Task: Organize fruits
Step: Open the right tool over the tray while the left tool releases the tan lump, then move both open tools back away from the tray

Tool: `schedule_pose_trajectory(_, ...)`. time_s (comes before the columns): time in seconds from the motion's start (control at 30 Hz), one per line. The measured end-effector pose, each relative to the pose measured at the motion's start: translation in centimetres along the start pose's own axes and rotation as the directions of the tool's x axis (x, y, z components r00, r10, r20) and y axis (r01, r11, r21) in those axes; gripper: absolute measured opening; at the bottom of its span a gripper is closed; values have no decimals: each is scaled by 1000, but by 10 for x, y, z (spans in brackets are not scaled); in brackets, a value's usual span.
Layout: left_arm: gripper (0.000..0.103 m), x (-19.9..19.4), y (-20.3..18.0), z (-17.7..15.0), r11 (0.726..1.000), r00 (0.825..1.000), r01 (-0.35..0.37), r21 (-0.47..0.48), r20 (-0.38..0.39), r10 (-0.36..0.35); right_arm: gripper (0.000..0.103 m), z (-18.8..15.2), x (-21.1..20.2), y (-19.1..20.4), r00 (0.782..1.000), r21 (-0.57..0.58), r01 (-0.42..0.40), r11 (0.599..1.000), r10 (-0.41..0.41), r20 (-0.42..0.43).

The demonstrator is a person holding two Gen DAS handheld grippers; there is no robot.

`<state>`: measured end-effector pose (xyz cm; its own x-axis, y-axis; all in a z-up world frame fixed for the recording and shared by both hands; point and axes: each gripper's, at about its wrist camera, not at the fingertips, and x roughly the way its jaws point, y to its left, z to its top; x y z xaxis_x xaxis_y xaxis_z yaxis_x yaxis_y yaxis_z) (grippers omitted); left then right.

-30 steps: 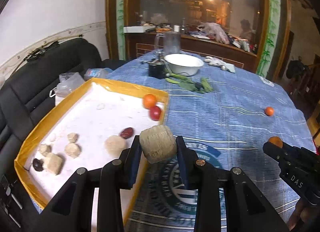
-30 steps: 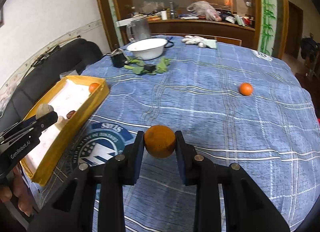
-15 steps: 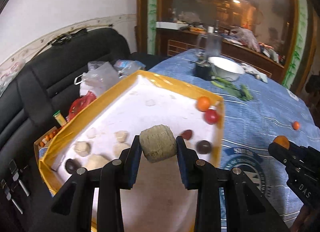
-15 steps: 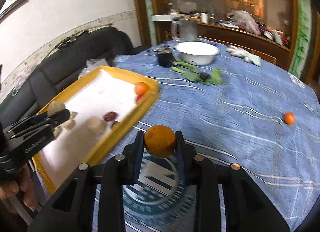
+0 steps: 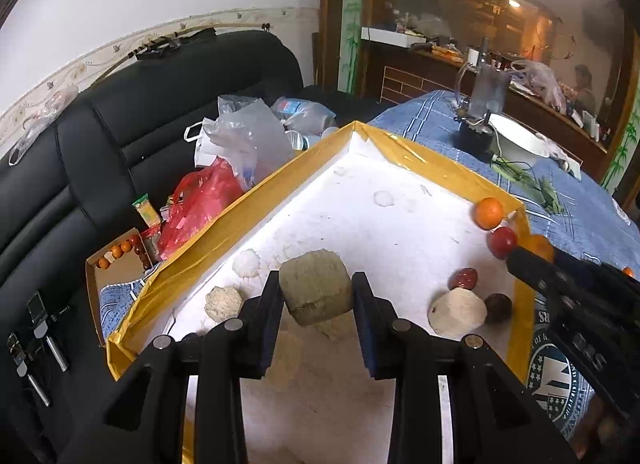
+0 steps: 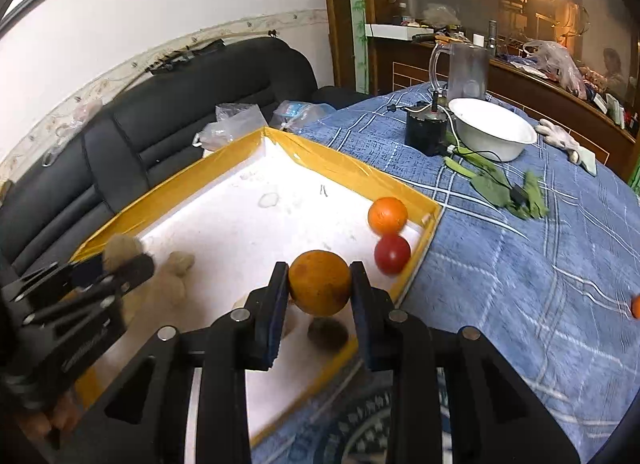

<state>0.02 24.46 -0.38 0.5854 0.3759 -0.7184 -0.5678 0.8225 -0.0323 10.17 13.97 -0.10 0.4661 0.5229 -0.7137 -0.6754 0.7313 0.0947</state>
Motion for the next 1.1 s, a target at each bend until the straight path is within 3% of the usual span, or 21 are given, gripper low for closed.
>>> schedule_pose_trajectory(0.27, 34, 17, 12, 15, 997, 998, -53, -52, -40, 51, 33, 15, 35, -2, 999, 13, -15, 1000, 15, -44)
schedule_pose_trajectory(0.3, 37, 22, 13, 16, 996, 996, -62, -67, -71, 58, 34, 15, 41, -1, 998, 4, -20, 1000, 20, -65)
schedule_pose_trajectory(0.33, 50, 25, 14, 17, 995, 993, -70, -71, -95, 63, 36, 14, 45, 0, 997, -5, -17, 1000, 16, -78)
schedule_pose_trajectory(0.37, 61, 29, 16, 17, 994, 991, -72, -82, -115, 62, 49, 14, 48, 1, 996, -14, -12, 1000, 11, -85)
schedule_pose_trajectory(0.4, 64, 28, 18, 18, 992, 991, -78, -95, -113, 67, 59, 14, 49, 2, 996, -20, -10, 1000, 9, -87)
schedule_pose_trajectory(0.53, 79, 21, 26, 17, 986, 992, -99, -135, -86, 88, 74, 12, 43, 2, 997, -48, 11, 999, -14, -76)
schedule_pose_trajectory(0.73, 82, 11, 32, 14, 981, 994, -77, -176, -85, 63, 103, 6, 9, -6, 999, -63, 14, 998, -16, -35)
schedule_pose_trajectory(0.9, 85, -5, 15, 2, 991, 994, -95, -96, -60, 90, 103, -12, -31, -11, 1000, -96, 18, 995, -18, -6)
schedule_pose_trajectory(1.1, 85, -25, 4, -11, 996, 997, -65, -63, -40, 63, 103, -40, -87, -16, 1000, -166, 13, 986, -10, 18)
